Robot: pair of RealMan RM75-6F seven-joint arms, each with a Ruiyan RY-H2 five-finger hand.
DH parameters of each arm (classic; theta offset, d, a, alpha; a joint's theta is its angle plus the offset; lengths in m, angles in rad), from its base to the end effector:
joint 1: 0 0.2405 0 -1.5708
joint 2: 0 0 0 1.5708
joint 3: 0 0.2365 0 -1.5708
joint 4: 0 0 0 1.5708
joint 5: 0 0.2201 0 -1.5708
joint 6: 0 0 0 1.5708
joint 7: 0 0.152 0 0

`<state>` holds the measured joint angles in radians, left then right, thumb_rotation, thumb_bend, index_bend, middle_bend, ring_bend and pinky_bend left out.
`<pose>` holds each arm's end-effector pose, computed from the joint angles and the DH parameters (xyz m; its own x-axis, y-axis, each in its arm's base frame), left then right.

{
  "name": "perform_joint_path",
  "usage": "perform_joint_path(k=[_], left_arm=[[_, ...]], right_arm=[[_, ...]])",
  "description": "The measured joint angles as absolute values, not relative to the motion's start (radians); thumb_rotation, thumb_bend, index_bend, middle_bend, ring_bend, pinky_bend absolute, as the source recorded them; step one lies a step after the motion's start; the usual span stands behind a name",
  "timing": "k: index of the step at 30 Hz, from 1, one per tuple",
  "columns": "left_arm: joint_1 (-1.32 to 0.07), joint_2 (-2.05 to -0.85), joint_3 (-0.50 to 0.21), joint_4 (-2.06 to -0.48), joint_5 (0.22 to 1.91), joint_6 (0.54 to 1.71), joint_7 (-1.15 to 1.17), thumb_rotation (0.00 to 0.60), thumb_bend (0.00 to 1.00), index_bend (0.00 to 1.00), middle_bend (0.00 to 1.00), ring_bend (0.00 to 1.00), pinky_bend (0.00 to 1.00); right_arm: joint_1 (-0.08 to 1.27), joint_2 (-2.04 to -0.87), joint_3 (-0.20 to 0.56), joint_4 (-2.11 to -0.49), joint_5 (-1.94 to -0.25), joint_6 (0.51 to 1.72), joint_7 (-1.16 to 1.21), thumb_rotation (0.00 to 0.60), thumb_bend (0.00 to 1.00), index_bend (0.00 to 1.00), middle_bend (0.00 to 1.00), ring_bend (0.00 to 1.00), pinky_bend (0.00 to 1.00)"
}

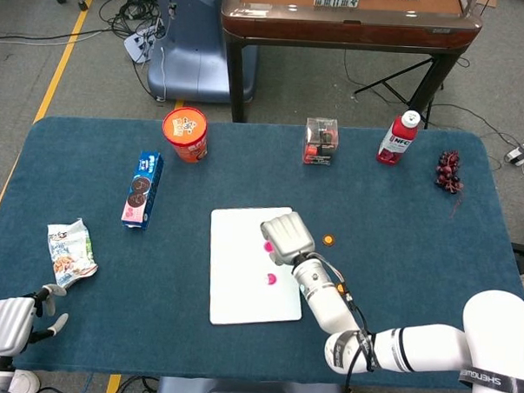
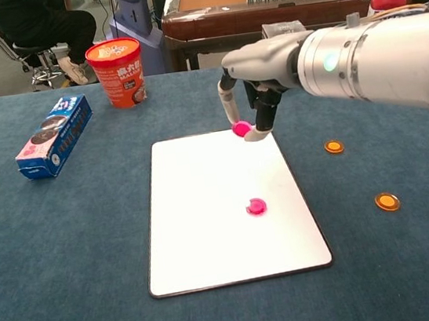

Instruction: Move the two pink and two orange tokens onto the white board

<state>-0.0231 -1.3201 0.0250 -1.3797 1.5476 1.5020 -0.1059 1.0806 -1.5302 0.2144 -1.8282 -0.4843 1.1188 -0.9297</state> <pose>-0.3283 0.1535 0.0887 0.3287 0.0832 0.9408 0.9438 0.0064 -0.3304 -0.0248 -0.3178 -0.0351 0.6257 -0.3004 0.7199 -0.7638 -0.4235 0.4871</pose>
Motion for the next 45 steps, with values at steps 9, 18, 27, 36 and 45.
perform_joint_path(k=[9, 18, 27, 36, 45], left_arm=[[-0.023, -1.316, 0.023, -1.383, 1.548, 1.505, -0.108, 0.6, 0.28, 0.51, 0.65, 0.64, 0.78], [-0.025, -1.308, 0.017, -1.382, 1.544, 1.507, -0.106, 0.6, 0.28, 0.51, 0.65, 0.64, 0.78], [-0.03, -1.298, -0.007, -1.393, 1.532, 1.521, -0.102, 0.6, 0.28, 0.51, 0.65, 0.64, 0.78], [-0.029, -1.296, -0.003, -1.395, 1.532, 1.519, -0.102, 0.6, 0.28, 0.51, 0.65, 0.64, 0.78], [-0.027, -1.3, 0.002, -1.387, 1.532, 1.516, -0.107, 0.6, 0.28, 0.51, 0.65, 0.64, 0.78]], right_arm=[[1.104, -1.569, 0.156, -1.879, -0.529, 1.125, -0.95, 0.6, 0.27, 0.52, 1.0, 1.0, 1.0], [1.133, -1.626, 0.141, -1.833, -0.505, 1.112, -0.962, 0.6, 0.27, 0.52, 1.0, 1.0, 1.0], [1.168, -1.692, 0.143, -1.77, -0.474, 1.092, -0.972, 0.6, 0.26, 0.52, 1.0, 1.0, 1.0], [1.199, -1.74, 0.151, -1.723, -0.441, 1.089, -0.99, 0.6, 0.23, 0.52, 1.0, 1.0, 1.0], [1.208, -1.752, 0.146, -1.708, -0.422, 1.09, -0.997, 0.6, 0.08, 0.42, 1.0, 1.0, 1.0]])
